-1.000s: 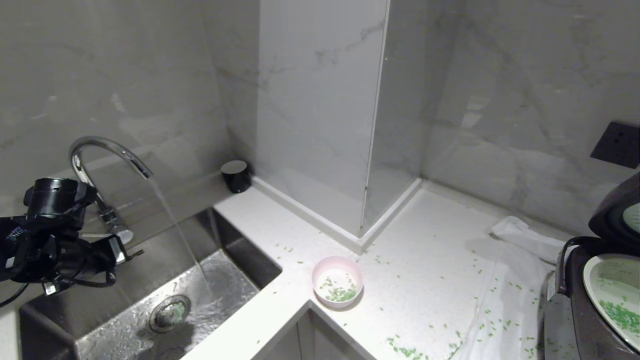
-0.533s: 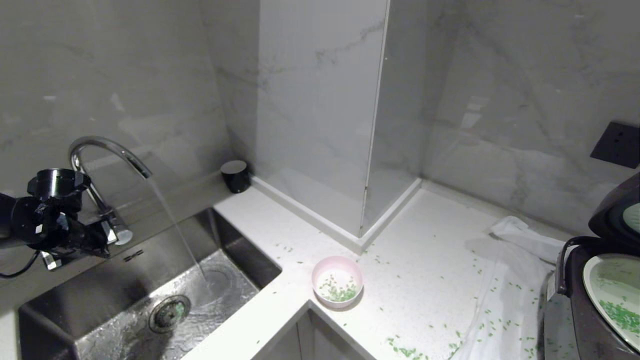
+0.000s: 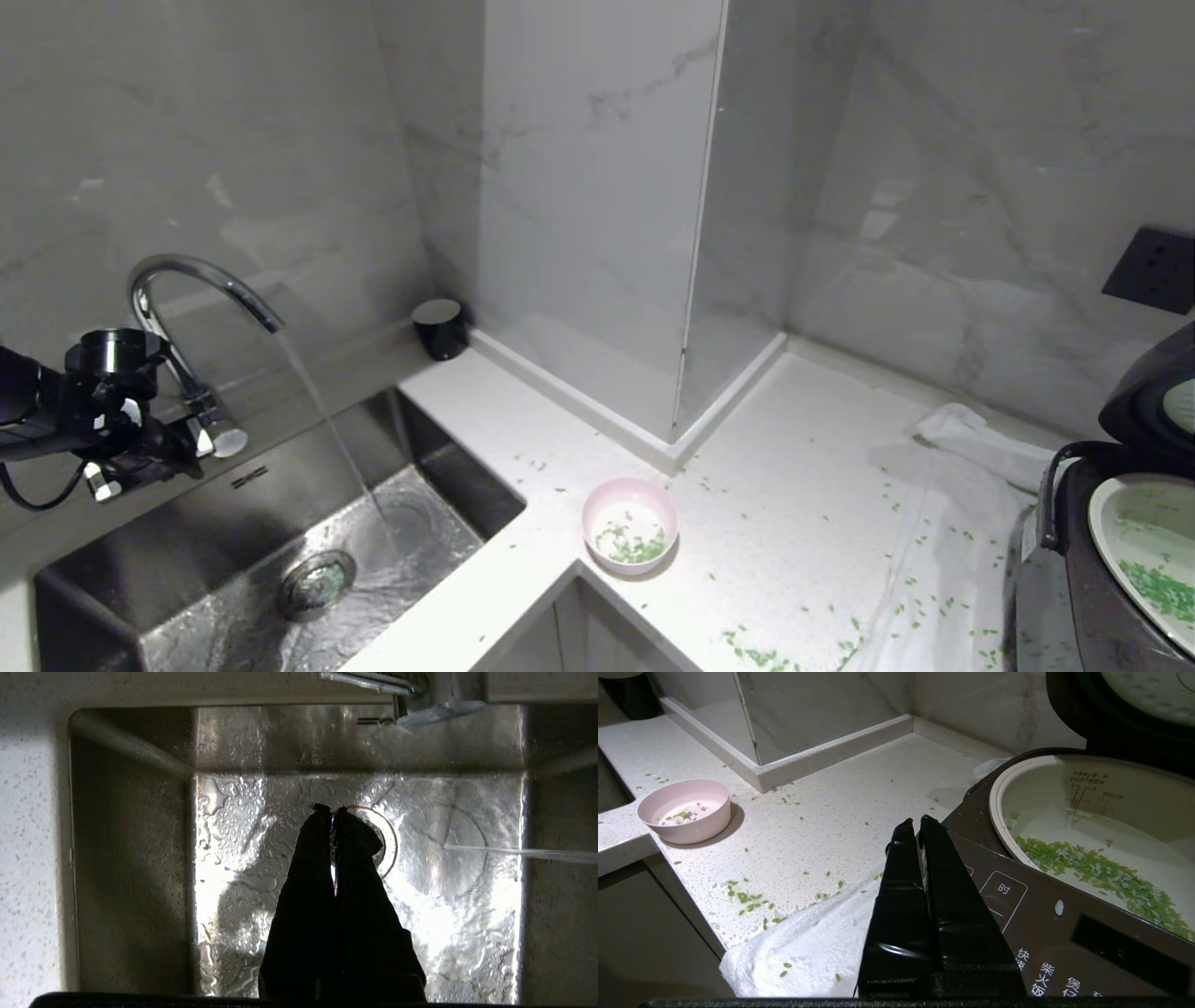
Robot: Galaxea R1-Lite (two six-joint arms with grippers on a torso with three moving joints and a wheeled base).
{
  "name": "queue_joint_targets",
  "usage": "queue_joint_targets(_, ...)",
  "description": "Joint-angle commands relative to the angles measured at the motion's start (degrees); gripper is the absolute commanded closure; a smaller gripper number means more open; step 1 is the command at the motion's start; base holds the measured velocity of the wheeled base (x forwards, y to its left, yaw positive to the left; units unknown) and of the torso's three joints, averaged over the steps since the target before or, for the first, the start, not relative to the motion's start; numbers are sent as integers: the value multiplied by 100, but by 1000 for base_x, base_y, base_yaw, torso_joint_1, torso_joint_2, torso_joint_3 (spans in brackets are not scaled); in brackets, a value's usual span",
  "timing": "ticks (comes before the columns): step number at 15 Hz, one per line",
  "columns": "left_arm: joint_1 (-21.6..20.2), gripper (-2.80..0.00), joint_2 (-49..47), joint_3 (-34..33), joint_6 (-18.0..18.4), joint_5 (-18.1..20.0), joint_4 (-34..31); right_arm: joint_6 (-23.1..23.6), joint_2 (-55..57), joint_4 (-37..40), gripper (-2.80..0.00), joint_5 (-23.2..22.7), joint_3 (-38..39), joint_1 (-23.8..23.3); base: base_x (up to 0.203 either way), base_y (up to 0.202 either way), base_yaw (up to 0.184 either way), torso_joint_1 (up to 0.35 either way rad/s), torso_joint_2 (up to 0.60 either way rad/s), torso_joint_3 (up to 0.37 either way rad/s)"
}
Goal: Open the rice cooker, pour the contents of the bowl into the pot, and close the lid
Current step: Turn off the tap
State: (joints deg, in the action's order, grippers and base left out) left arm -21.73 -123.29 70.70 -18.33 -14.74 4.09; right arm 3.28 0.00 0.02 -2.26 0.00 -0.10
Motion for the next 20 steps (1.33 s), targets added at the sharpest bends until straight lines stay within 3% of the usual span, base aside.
queue_joint_targets(1,-116,0,-321,332,-34,-11,4,-3,0,-2,0,-3,9,1,0,0,0,0,0,0)
queue_joint_targets(20,-306,0,-916,1420,-215,-55,20,-2,0,-1,0,-3,9,1,0,0,0,0,0,0)
